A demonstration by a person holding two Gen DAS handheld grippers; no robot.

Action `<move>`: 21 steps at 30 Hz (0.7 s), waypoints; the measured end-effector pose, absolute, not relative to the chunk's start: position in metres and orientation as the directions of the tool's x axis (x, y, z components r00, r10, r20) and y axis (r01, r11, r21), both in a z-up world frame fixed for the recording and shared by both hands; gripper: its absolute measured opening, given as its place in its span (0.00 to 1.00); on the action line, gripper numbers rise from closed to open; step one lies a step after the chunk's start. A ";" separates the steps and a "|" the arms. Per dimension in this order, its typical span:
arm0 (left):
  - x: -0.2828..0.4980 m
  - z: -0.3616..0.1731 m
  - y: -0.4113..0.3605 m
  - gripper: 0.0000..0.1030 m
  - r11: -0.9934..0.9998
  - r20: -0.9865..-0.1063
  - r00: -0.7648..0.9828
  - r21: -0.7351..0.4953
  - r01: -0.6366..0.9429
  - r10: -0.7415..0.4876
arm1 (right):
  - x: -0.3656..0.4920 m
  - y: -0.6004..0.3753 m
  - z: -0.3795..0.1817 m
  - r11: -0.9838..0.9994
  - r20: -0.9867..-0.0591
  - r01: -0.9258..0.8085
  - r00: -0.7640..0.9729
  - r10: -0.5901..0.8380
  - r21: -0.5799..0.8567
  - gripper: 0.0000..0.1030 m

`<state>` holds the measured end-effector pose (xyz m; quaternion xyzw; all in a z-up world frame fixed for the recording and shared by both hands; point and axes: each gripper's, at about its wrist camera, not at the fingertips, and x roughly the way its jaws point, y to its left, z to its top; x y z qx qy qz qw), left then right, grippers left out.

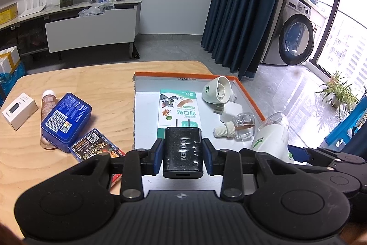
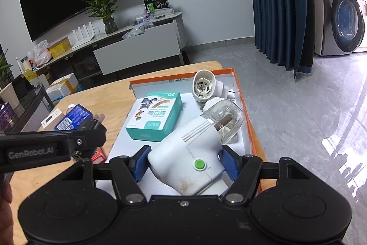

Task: Organize rigid objects
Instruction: 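Lower the white device into the lid and open the right gripper while the left releases the black charger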

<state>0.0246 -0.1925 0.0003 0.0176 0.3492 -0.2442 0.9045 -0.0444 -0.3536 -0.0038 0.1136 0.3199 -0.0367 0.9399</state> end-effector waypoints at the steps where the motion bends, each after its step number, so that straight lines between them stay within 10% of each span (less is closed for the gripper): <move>1: 0.025 0.000 -0.193 0.36 0.880 -0.641 0.637 -0.137 0.454 -0.428 | -0.042 -0.354 -0.005 0.972 -0.612 0.143 0.791 0.000 0.185 0.77; 21: 0.040 -0.017 -0.219 0.36 0.867 -0.687 0.584 -0.140 0.478 -0.433 | -0.062 -0.371 0.020 0.965 -0.541 0.212 0.835 -0.096 0.155 0.80</move>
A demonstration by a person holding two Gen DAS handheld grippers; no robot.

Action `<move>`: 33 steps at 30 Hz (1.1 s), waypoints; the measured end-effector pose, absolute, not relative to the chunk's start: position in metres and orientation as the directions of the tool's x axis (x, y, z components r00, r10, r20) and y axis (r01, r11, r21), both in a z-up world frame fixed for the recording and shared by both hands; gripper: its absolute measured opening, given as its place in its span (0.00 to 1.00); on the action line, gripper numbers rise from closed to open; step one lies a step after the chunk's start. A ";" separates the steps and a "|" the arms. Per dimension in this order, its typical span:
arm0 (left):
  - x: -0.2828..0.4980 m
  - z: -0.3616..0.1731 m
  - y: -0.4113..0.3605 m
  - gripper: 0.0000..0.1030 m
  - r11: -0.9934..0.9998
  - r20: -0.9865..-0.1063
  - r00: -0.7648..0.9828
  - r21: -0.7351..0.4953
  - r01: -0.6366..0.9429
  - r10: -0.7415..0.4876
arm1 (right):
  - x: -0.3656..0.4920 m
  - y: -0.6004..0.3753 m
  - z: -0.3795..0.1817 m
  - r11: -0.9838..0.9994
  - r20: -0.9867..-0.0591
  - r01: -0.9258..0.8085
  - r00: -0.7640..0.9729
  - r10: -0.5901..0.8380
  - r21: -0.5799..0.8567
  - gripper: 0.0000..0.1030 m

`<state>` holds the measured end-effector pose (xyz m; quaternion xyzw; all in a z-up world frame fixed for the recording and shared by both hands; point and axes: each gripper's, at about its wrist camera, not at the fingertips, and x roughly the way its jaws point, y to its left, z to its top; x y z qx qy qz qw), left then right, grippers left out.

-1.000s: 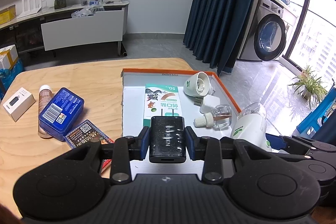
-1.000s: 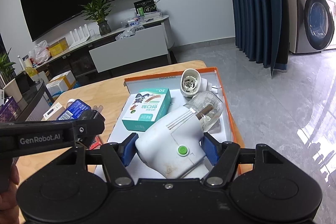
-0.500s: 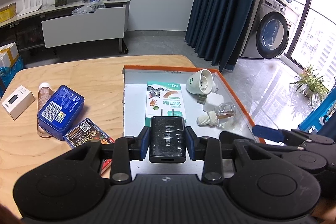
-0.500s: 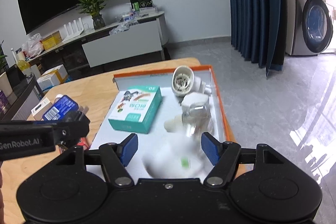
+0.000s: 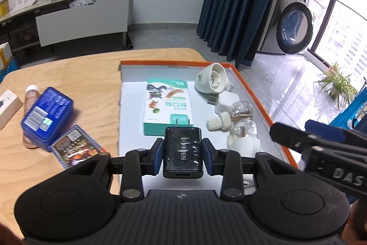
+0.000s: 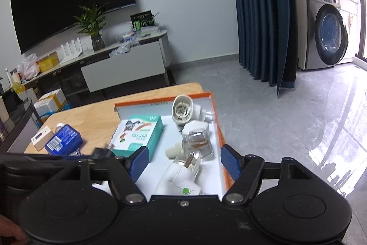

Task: Organize rigid objects
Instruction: 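Lower the white device into the lid and open the right gripper while the left releases the black charger, then move both grippers back over the table toward the blue tin and card pack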

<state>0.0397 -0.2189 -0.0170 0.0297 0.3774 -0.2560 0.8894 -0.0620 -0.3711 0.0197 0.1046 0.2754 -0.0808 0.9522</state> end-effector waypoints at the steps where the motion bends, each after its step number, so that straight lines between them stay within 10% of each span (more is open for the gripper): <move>1: 0.040 -0.018 -0.221 0.36 0.865 -0.689 0.580 -0.141 0.482 -0.435 | -0.063 -0.371 0.021 0.965 -0.538 0.214 0.837 -0.102 0.150 0.80; 16: 0.030 0.001 -0.214 0.69 0.893 -0.677 0.622 -0.120 0.435 -0.394 | -0.075 -0.360 0.037 0.969 -0.509 0.202 0.855 -0.102 0.145 0.81; 33: 0.021 0.012 -0.117 0.78 0.961 -0.676 0.692 -0.093 0.262 -0.254 | -0.057 -0.274 0.035 0.988 -0.549 -0.010 0.831 0.094 0.154 0.84</move>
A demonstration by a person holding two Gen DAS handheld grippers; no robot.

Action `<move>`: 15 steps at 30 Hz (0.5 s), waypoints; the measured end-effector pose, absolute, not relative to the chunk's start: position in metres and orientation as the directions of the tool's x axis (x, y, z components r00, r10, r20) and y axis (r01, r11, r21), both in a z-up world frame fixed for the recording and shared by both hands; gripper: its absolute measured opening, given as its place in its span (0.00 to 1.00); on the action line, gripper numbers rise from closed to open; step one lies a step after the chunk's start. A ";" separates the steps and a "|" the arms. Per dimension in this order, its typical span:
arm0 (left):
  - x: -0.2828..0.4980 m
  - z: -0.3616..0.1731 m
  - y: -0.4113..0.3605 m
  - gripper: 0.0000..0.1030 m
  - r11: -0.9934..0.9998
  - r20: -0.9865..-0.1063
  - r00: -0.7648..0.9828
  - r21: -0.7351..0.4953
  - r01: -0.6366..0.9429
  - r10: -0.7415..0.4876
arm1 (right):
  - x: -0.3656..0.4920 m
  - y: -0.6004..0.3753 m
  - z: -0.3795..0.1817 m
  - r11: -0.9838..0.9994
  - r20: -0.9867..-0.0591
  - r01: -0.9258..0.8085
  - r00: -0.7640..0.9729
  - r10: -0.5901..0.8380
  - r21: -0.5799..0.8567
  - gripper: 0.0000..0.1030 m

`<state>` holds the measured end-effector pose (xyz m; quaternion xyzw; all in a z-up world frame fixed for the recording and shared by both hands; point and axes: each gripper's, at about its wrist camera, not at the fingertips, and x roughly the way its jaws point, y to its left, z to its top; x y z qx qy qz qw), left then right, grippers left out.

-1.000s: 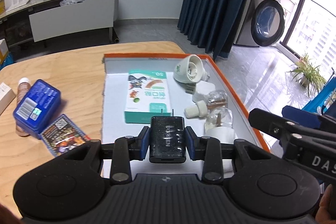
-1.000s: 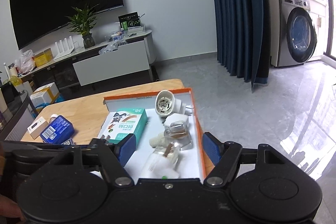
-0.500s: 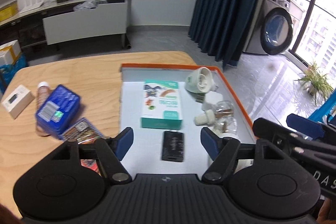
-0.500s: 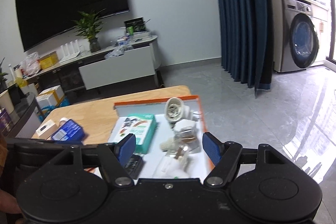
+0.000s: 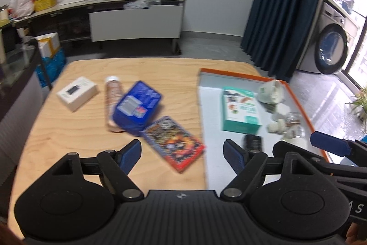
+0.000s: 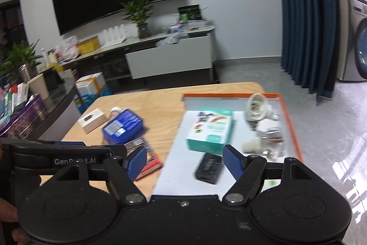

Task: Organize rigid objects
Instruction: 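Move both grippers back over the table toward the blue tin and card pack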

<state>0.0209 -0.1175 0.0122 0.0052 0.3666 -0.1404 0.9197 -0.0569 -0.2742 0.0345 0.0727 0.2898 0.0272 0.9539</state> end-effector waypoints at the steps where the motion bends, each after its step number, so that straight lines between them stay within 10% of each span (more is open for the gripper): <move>1: 0.022 0.012 -0.111 0.78 0.963 -0.676 0.694 -0.097 0.251 -0.249 | -0.056 -0.269 0.034 0.988 -0.551 -0.021 0.828 0.103 0.154 0.84; 15: 0.025 0.006 -0.054 0.78 0.981 -0.691 0.697 -0.115 0.157 -0.193 | -0.036 -0.214 0.023 0.978 -0.595 -0.148 0.777 0.207 0.146 0.86</move>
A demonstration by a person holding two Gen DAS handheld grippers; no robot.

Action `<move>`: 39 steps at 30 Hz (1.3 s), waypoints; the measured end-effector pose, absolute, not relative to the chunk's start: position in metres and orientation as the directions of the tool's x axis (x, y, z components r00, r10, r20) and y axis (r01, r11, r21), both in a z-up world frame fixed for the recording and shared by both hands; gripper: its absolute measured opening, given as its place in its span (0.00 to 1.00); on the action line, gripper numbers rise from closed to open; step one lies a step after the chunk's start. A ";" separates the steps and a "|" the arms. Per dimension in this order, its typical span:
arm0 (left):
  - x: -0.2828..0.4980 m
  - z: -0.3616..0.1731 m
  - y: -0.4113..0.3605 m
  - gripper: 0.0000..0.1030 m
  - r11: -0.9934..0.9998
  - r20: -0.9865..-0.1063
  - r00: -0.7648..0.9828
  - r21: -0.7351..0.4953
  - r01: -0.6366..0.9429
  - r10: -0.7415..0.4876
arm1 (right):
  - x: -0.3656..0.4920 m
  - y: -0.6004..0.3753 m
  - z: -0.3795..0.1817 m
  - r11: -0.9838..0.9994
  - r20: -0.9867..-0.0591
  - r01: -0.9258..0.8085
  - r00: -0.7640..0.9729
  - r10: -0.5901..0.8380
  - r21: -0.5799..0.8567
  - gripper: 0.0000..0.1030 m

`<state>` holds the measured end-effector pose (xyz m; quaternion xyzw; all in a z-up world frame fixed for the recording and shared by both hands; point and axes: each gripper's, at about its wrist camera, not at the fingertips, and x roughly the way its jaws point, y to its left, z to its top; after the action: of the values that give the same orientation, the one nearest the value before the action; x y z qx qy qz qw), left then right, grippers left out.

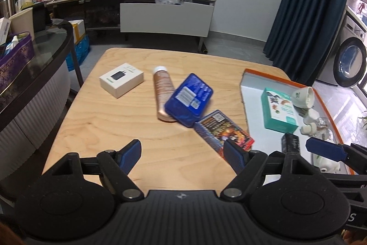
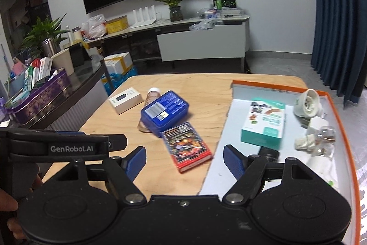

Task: Organize rigid objects
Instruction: 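Move both grippers back over the table toward the blue tin and card pack, then grasp the white charger box with the left gripper while the right grasps the card pack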

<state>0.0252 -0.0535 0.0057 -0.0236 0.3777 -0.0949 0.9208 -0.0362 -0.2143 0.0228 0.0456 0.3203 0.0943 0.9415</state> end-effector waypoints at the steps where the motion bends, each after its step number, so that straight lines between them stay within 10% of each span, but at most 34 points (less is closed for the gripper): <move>1: 0.026 0.005 -0.051 0.78 0.981 -0.692 0.696 -0.119 0.152 -0.192 | -0.035 -0.212 0.022 0.977 -0.597 -0.153 0.774 0.211 0.147 0.86; 39: 0.174 -0.041 0.010 0.92 0.963 -0.690 0.713 0.091 0.253 -0.122 | 0.056 -0.191 -0.019 0.956 -0.734 -0.286 0.634 0.245 0.072 0.88</move>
<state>0.1740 0.0102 -0.0409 0.0899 0.3645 -0.1020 0.9212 0.0559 -0.1914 -0.0192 -0.0253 0.4021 0.1469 0.9034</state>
